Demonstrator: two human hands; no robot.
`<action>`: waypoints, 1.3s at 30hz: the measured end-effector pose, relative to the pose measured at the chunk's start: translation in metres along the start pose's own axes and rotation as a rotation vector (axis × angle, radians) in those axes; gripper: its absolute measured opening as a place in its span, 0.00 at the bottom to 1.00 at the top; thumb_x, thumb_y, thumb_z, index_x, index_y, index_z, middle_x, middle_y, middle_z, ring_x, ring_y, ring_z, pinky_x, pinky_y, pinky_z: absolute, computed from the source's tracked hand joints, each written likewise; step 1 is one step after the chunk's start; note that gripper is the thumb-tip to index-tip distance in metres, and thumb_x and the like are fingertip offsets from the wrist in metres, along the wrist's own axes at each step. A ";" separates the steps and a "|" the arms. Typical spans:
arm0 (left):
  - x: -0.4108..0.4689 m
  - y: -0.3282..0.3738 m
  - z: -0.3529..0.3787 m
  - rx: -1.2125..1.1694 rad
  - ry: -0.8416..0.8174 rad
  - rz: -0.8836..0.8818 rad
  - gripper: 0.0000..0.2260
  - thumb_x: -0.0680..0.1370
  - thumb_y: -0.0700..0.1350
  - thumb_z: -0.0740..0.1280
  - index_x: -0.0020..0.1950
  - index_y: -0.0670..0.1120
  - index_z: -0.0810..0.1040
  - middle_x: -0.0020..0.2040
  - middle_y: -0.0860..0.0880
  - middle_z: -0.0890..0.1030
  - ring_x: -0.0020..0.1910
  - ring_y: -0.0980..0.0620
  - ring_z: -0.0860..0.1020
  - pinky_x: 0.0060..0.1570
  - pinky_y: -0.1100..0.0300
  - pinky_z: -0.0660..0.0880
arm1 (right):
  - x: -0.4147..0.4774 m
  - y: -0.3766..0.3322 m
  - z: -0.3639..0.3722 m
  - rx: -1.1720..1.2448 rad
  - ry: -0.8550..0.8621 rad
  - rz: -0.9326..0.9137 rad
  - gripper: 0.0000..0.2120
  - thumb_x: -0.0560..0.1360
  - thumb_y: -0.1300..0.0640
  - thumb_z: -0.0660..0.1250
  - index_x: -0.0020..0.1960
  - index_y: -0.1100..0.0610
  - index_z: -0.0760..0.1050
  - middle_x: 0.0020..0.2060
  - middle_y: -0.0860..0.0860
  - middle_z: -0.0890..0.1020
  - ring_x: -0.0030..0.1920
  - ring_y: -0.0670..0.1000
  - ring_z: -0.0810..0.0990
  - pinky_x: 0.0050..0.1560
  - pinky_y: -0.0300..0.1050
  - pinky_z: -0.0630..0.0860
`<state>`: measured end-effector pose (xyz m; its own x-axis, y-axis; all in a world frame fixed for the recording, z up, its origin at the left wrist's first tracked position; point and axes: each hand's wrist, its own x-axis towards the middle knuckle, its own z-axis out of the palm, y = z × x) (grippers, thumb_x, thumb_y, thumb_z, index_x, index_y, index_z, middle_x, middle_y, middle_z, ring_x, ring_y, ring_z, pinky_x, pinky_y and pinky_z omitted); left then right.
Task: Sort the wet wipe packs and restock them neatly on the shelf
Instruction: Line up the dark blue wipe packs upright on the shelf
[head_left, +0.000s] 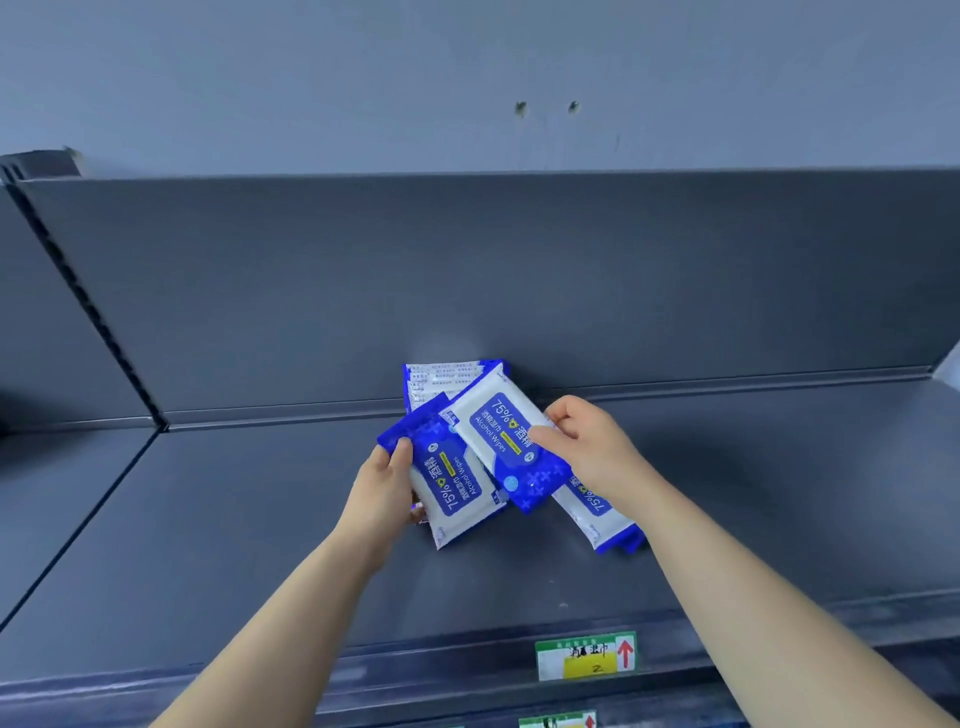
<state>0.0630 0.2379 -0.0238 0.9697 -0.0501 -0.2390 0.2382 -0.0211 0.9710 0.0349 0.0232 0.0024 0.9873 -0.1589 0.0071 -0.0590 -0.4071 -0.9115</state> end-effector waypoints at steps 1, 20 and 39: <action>0.003 0.003 0.000 0.088 -0.007 0.017 0.11 0.83 0.49 0.54 0.52 0.46 0.73 0.44 0.45 0.85 0.37 0.49 0.82 0.42 0.51 0.78 | -0.001 0.000 0.001 0.001 -0.036 0.005 0.08 0.77 0.55 0.67 0.45 0.58 0.71 0.38 0.54 0.84 0.33 0.47 0.77 0.32 0.39 0.69; 0.002 0.005 -0.034 0.625 -0.337 0.094 0.18 0.79 0.40 0.60 0.62 0.61 0.69 0.50 0.51 0.82 0.37 0.54 0.83 0.28 0.58 0.77 | -0.002 0.008 -0.006 -0.156 -0.088 0.043 0.06 0.73 0.59 0.70 0.44 0.58 0.73 0.41 0.59 0.84 0.34 0.51 0.76 0.37 0.43 0.70; 0.014 -0.015 -0.014 0.446 -0.090 0.141 0.25 0.65 0.42 0.80 0.56 0.48 0.71 0.53 0.50 0.79 0.43 0.51 0.83 0.34 0.60 0.79 | 0.005 0.017 -0.011 -0.102 0.066 0.054 0.03 0.75 0.59 0.67 0.47 0.53 0.78 0.43 0.46 0.82 0.45 0.46 0.81 0.50 0.41 0.75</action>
<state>0.0735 0.2514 -0.0417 0.9778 -0.1687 -0.1242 0.0396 -0.4335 0.9003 0.0375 0.0056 -0.0086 0.9705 -0.2410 -0.0106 -0.1300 -0.4854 -0.8646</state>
